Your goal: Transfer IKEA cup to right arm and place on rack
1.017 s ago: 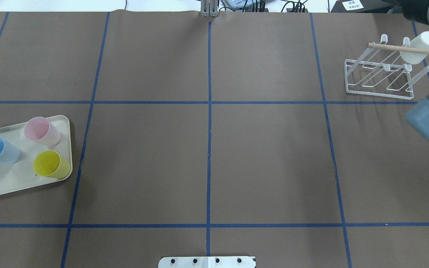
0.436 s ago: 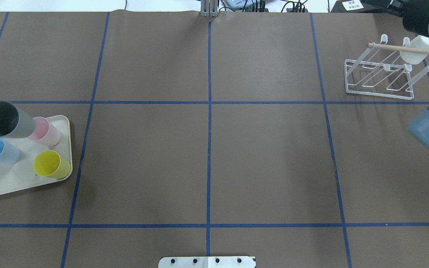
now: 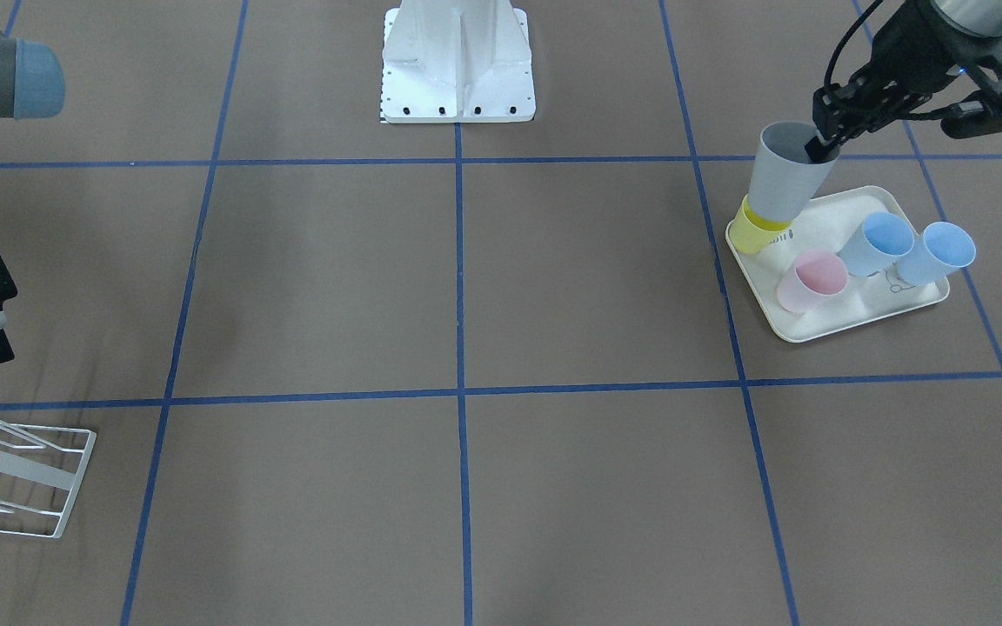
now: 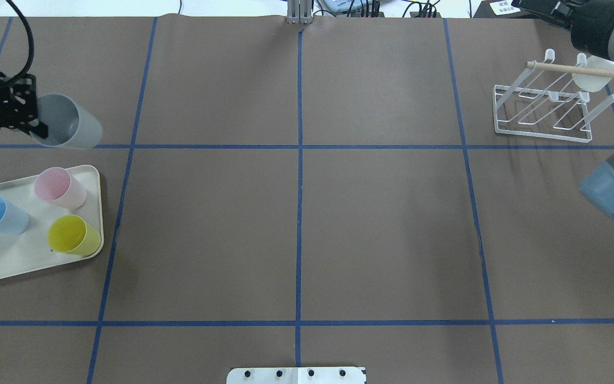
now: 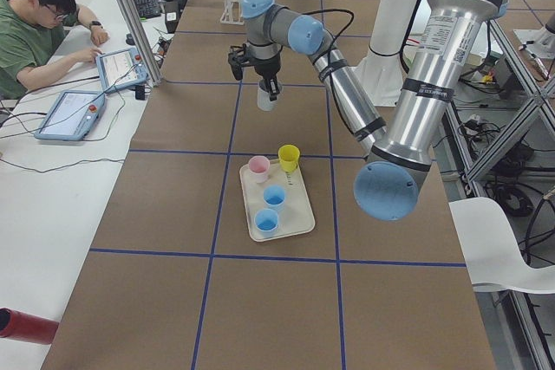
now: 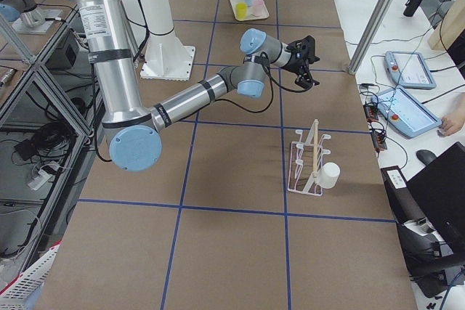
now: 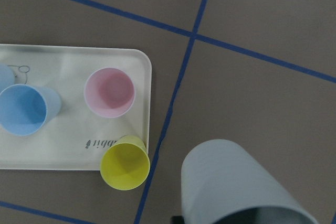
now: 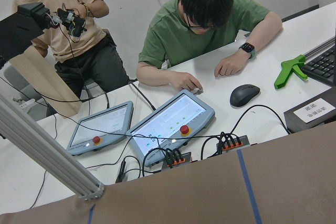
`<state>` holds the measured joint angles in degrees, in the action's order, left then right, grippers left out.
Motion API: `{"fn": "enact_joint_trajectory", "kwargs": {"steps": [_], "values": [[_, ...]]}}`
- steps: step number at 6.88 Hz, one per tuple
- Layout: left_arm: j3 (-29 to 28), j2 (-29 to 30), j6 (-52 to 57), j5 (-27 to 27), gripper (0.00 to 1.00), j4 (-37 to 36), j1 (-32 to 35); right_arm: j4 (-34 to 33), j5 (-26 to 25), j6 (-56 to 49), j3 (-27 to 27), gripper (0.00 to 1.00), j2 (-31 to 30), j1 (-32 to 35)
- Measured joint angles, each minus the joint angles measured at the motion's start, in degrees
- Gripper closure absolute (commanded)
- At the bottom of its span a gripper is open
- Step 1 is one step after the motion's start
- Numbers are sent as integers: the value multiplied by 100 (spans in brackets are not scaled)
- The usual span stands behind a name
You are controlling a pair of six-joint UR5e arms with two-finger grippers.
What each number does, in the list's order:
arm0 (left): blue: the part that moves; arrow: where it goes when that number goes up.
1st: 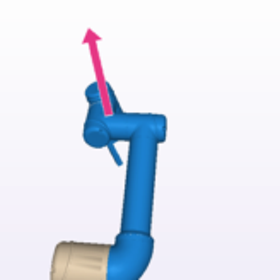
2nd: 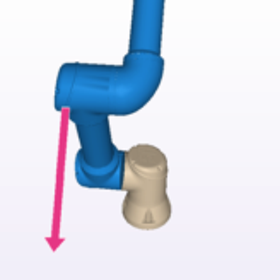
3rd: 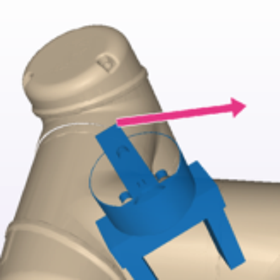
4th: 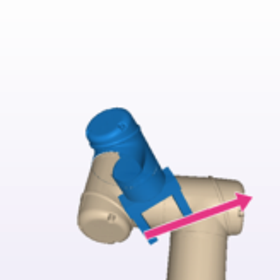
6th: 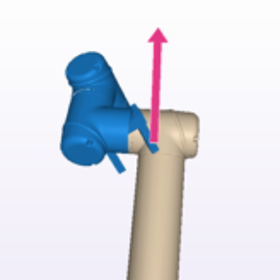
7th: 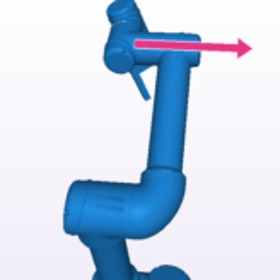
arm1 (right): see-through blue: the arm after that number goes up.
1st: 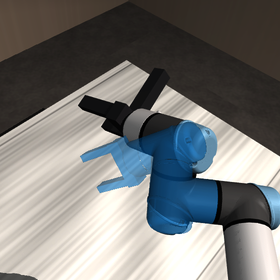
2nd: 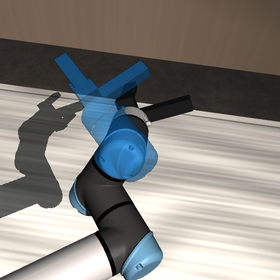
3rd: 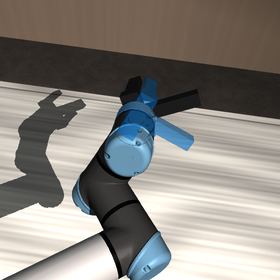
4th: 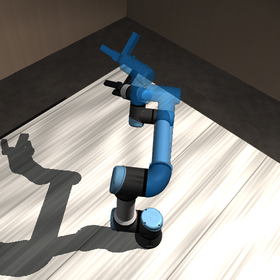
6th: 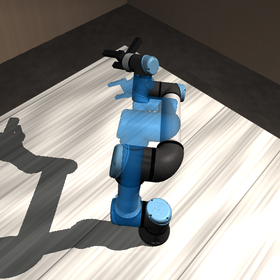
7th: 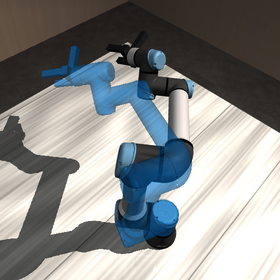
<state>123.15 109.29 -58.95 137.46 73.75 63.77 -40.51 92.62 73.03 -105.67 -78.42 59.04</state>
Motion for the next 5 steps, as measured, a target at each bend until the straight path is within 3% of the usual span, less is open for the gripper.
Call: {"fn": "enact_joint_trajectory", "kwargs": {"steps": [3, 5], "values": [[-1116, 38, -2562, -188, 100, 3786, -260, 38, -7, 877, -8, 1, 311, -348], [-1723, 52, -3750, -949, 100, 5817, -659, 21, 23, 2093, 18, 1, 695, -818]]}}
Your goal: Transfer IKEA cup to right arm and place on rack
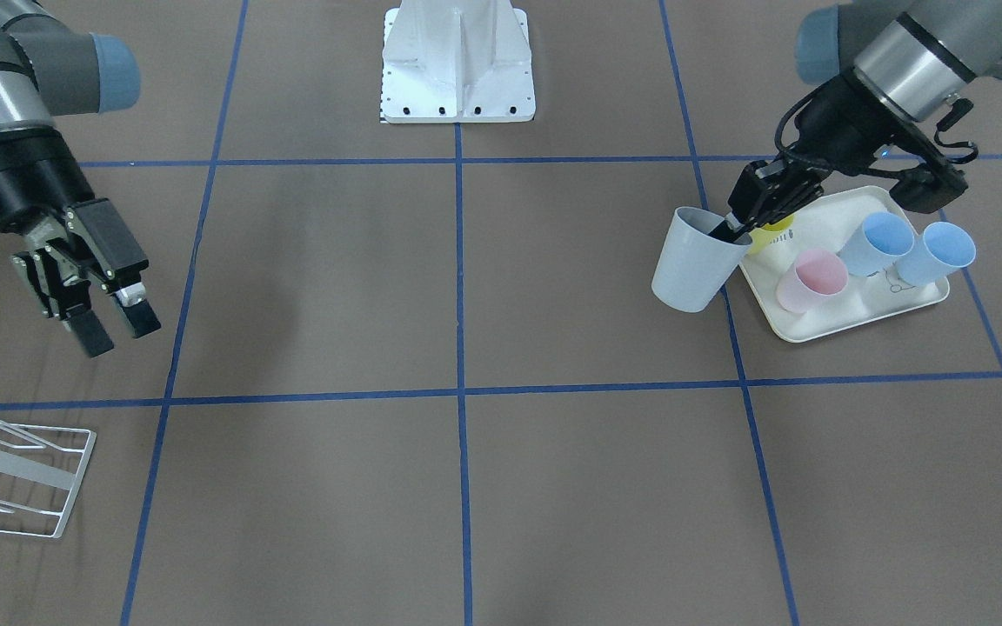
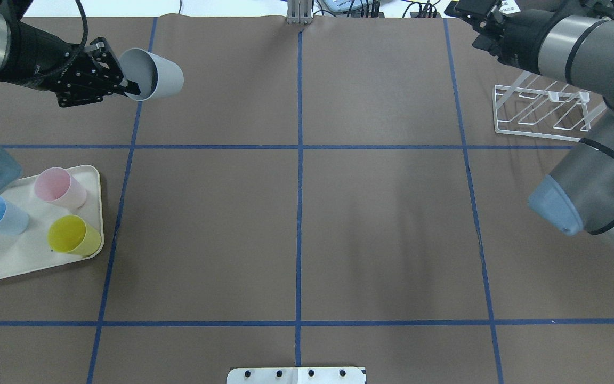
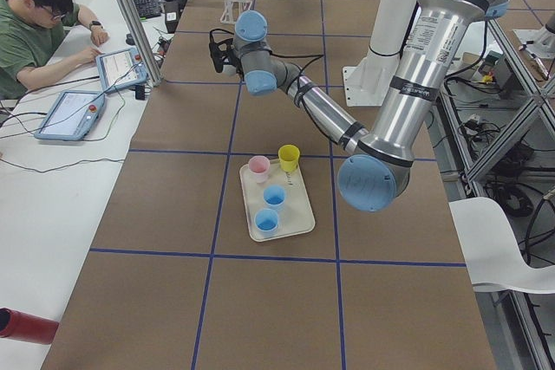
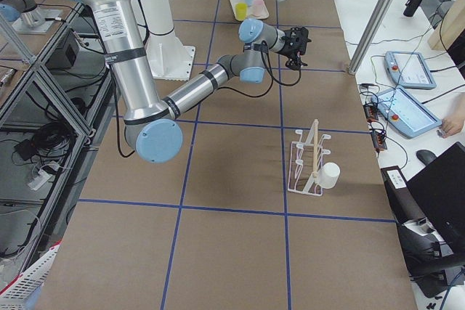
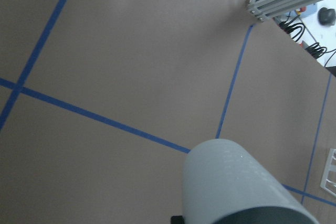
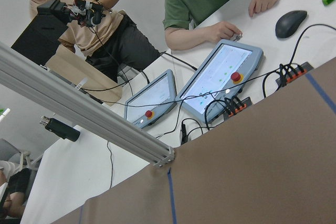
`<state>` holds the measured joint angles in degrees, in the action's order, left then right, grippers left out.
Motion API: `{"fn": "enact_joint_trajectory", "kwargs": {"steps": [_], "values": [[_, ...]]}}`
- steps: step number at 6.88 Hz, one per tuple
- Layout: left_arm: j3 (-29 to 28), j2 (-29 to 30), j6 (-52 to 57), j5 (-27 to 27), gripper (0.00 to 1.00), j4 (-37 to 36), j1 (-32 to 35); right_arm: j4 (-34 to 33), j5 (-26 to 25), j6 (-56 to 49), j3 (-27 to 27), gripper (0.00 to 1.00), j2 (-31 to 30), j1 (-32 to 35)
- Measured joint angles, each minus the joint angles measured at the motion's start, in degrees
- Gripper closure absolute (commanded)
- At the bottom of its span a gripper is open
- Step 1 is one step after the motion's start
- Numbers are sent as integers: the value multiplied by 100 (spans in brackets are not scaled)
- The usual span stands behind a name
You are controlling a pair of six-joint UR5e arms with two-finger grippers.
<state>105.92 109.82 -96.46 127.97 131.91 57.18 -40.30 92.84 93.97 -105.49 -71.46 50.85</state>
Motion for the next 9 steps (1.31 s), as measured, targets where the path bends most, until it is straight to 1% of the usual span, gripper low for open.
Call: {"fn": "enact_joint_trajectory", "kwargs": {"steps": [2, 3, 4, 5, 6, 7, 9], "values": [[-537, 53, -1048, -1058, 100, 1865, -514, 0, 51, 1297, 2, 1, 427, -485], [-874, 135, -1527, -1622, 100, 2806, -811, 10, 62, 1702, -6, 1, 640, -660], [-1183, 203, -1830, -2158, 100, 3602, -1101, 30, 66, 1960, -30, 1, 794, -786], [-1401, 259, -2036, -2559, 100, 4161, -1299, 196, 58, 2133, -35, 1, 858, -888], [-1507, 335, -2296, -2825, 100, 4467, -1383, 523, 30, 2227, 6, 1, 877, -1029], [-1566, 430, -2508, -3026, 100, 4626, -1409, 710, 7, 2254, 43, 1, 887, -1144], [-1644, 641, -2775, -3242, 100, 4763, -1453, 801, -19, 2275, 64, 1, 926, -1237]]}}
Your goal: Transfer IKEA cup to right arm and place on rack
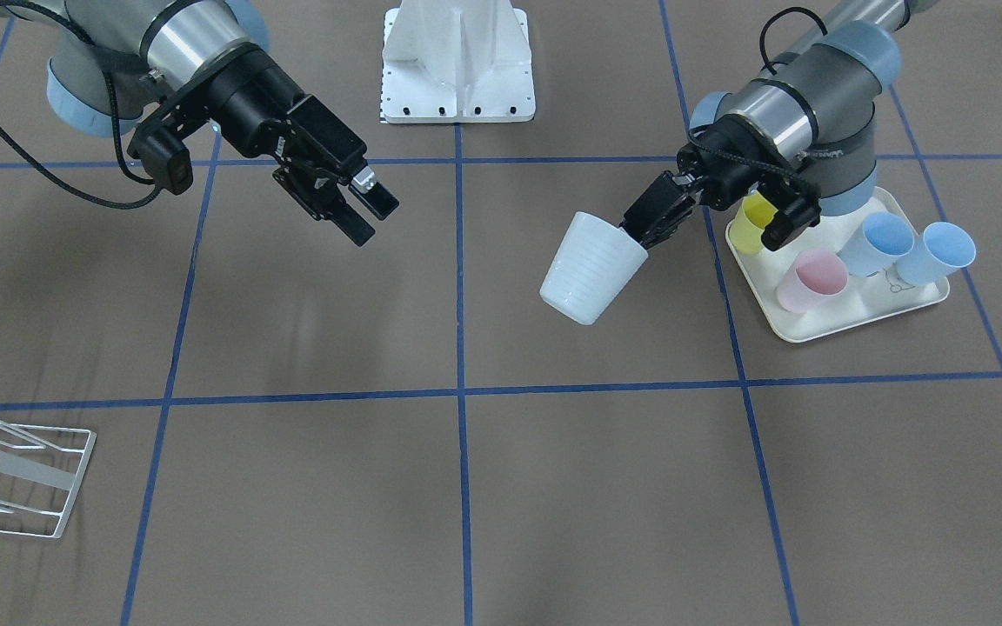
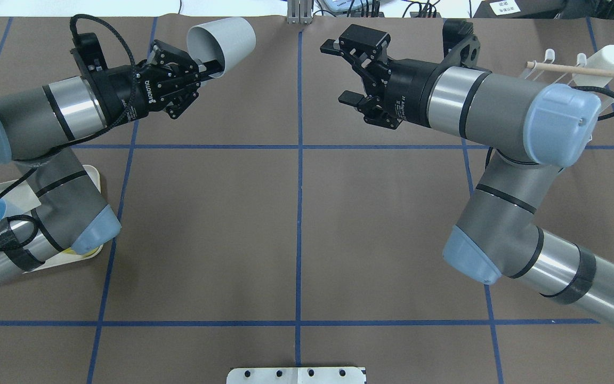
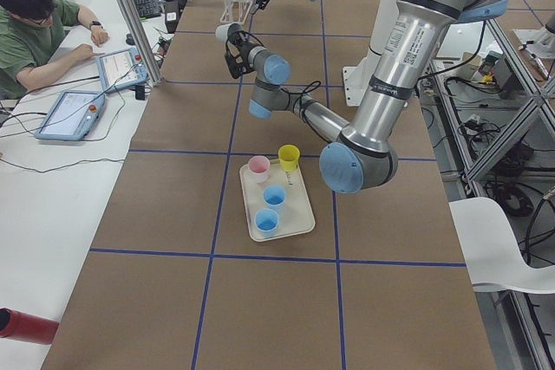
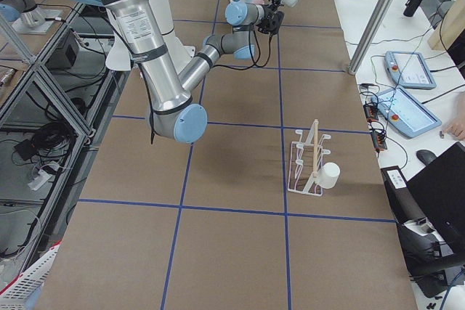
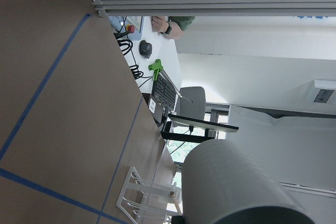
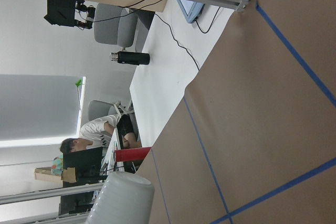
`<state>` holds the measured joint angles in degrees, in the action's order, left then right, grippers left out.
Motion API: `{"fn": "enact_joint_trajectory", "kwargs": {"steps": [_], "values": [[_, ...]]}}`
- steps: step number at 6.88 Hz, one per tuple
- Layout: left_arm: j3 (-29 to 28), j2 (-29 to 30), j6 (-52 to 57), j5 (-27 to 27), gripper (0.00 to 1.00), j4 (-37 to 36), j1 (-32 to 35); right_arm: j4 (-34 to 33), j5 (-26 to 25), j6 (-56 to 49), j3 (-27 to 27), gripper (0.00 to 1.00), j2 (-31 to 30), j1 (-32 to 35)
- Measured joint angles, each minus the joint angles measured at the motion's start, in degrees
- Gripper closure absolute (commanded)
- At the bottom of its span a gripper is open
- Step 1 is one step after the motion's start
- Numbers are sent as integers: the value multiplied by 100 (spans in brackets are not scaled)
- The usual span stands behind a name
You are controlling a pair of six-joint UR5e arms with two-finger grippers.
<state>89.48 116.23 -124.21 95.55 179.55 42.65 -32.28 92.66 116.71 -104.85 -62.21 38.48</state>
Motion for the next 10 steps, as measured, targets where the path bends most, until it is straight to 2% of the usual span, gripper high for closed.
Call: {"fn": "enact_joint_trajectory", "kwargs": {"steps": [4, 10], "values": [[-397, 335, -46, -1131, 100, 945, -976, 7, -70, 143, 291, 1, 317, -40], [-653, 777, 17, -1478, 100, 1196, -1345, 11, -72, 346, 456, 1, 489, -113]]}}
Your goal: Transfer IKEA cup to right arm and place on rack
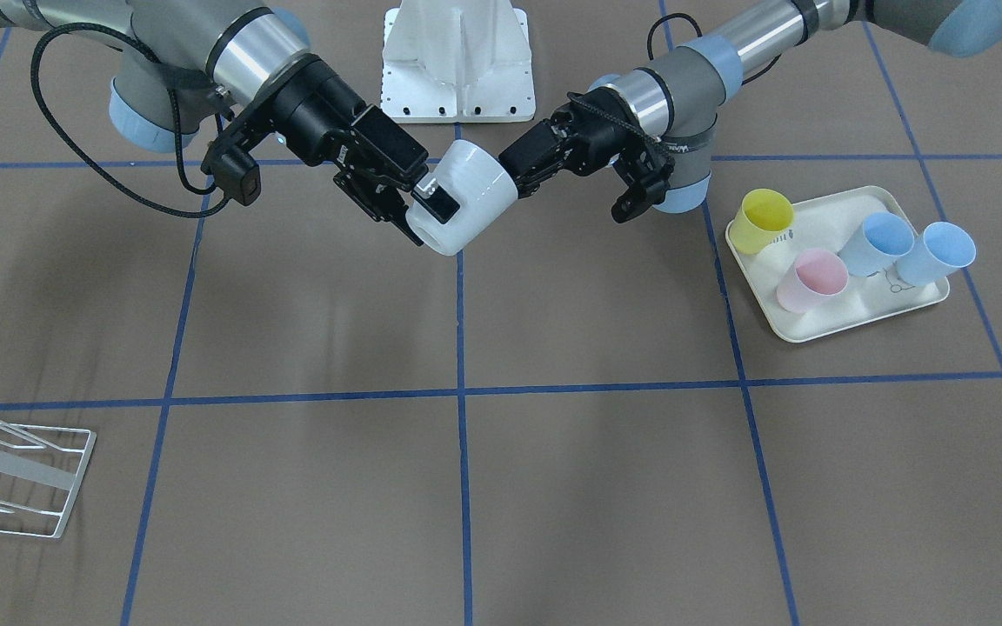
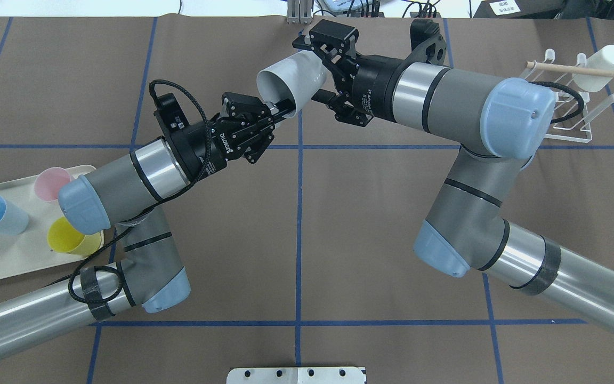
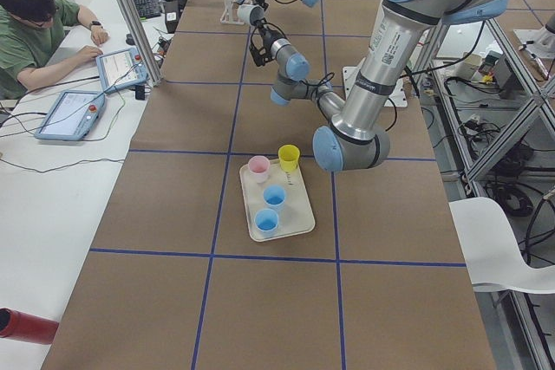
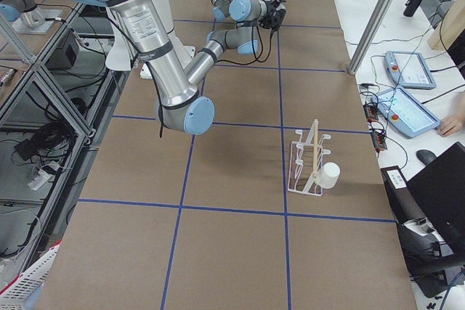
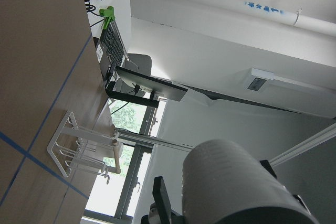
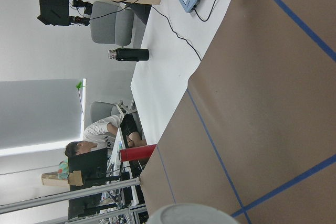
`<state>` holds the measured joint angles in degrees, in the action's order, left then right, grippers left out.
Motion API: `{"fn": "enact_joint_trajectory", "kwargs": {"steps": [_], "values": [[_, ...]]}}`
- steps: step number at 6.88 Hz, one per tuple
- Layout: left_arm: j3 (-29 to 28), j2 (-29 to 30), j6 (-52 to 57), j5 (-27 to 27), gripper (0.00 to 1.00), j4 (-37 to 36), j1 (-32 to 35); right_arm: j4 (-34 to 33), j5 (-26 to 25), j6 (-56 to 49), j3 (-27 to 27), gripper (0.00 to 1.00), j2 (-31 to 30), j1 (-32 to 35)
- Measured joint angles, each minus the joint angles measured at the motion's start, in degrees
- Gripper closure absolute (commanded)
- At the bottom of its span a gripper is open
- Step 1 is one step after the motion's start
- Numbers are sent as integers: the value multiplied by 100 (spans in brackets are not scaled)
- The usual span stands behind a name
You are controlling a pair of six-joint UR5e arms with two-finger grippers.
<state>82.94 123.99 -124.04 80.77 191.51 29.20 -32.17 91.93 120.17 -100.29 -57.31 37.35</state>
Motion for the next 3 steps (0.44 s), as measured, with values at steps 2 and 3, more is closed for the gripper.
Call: {"fn": "enact_joint_trajectory", "kwargs": {"steps": [2, 3], "values": [[-41, 84, 2, -74, 100, -1, -33, 0, 0, 0, 1, 7, -5, -50], [-63, 97, 2, -86, 100, 1, -46, 0, 0, 2, 0, 79, -7, -63]]}}
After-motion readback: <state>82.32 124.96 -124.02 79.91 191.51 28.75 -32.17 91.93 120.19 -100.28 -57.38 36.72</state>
